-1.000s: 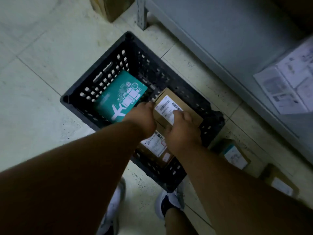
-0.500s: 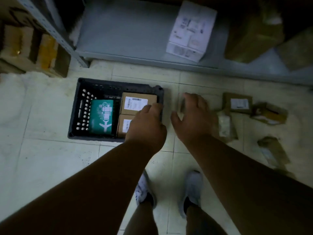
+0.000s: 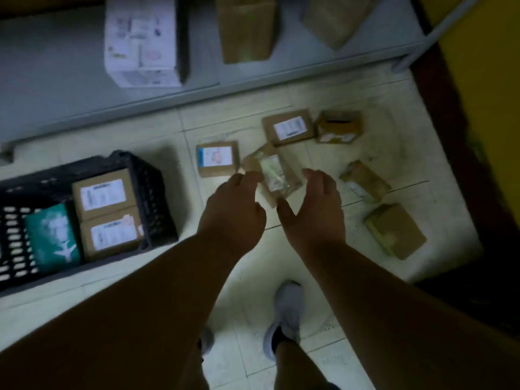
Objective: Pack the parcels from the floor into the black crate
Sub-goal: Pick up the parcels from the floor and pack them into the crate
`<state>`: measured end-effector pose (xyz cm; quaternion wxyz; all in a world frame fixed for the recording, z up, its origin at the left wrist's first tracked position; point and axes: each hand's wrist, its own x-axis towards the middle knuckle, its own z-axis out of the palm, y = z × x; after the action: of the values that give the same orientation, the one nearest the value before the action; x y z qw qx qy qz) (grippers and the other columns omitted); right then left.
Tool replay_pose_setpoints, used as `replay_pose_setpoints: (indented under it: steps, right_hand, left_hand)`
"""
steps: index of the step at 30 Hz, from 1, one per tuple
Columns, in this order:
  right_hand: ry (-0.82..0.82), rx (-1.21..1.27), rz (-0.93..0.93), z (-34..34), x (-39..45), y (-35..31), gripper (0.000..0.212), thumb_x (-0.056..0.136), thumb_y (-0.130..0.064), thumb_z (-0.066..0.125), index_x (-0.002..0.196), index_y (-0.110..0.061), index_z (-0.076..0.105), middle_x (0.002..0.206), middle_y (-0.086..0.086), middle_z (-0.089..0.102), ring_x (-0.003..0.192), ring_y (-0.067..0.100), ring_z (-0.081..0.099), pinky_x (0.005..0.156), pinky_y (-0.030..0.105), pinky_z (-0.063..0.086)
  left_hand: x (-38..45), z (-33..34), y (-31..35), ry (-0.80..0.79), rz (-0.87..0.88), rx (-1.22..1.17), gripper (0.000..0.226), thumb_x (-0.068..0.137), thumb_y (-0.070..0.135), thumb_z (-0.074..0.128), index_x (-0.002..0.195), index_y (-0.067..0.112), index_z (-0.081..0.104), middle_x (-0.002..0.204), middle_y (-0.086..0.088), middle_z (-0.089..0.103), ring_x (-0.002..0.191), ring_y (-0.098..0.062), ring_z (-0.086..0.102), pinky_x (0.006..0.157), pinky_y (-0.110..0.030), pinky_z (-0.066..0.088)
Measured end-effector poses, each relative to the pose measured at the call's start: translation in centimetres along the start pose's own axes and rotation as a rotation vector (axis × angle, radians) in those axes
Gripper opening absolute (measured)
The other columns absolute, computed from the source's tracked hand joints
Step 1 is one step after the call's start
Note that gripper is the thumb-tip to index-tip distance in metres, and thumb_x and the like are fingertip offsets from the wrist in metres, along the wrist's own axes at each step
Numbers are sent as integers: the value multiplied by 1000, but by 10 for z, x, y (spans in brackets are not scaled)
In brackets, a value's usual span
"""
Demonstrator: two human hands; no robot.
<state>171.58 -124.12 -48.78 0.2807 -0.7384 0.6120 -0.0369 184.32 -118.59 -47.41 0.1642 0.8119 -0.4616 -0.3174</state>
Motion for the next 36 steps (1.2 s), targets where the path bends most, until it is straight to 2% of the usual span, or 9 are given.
replay_pose_setpoints:
  steps: [6,11,19,23,26,30,33,36]
  right_hand:
    - [66,19,47,-80,41,76,70,85,-39,70,143,-17,39,144,7,42,129,27,46,100,52,46]
    - [70,79,84,-83,68,109,68,85,-39,70,143,-18,41,141,6,44,129,26,46,100,50,46]
    - [-6,135,176,-45,126,85,64,88,-39,67,143,-23,39,145,1,41,130,21,46,106,45,44]
    - [-11,161,200,-17,178,67,60,88,-39,67,140,-23,42,140,0,45,125,19,48,100,36,46]
    - [-13,234,255,13,212,64,57,89,-36,67,140,-23,43,139,0,45,123,17,49,96,30,45]
    - [-52,329,326,67,263,74,56,89,-33,67,138,-25,43,137,-1,46,118,14,53,93,28,48]
    - [-114,265,257,112,298,98,54,87,-32,68,136,-25,47,133,-4,49,108,4,46,86,21,40]
    - [-188,170,225,150,324,130,50,88,-30,67,135,-24,50,134,-5,50,117,9,50,86,21,38]
  left_hand:
    - [27,50,89,-57,107,17,48,87,19,59,132,30,45,126,3,57,112,-19,57,94,-40,51]
    - [60,77,112,-88,159,31,47,88,17,58,133,26,45,128,3,56,114,-17,56,95,-38,49]
    - [147,72,90,-148,146,26,47,91,15,60,135,21,46,131,-1,56,117,-19,57,94,-30,48]
    - [207,65,72,-178,174,80,45,90,15,61,133,20,48,131,-2,57,117,-20,57,96,-38,49]
    - [247,71,53,-205,192,108,46,88,13,63,131,19,48,128,-3,58,114,-20,59,95,-38,50]
    - [305,98,23,-234,156,165,49,89,15,64,134,18,45,128,-5,57,112,-22,60,92,-39,53]
    - [349,137,-2,-301,113,271,52,90,21,63,137,21,40,131,-7,52,111,-24,59,90,-41,54]
    - [384,184,-32,-361,46,345,50,91,26,60,136,23,39,132,-9,49,112,-25,56,92,-40,52]
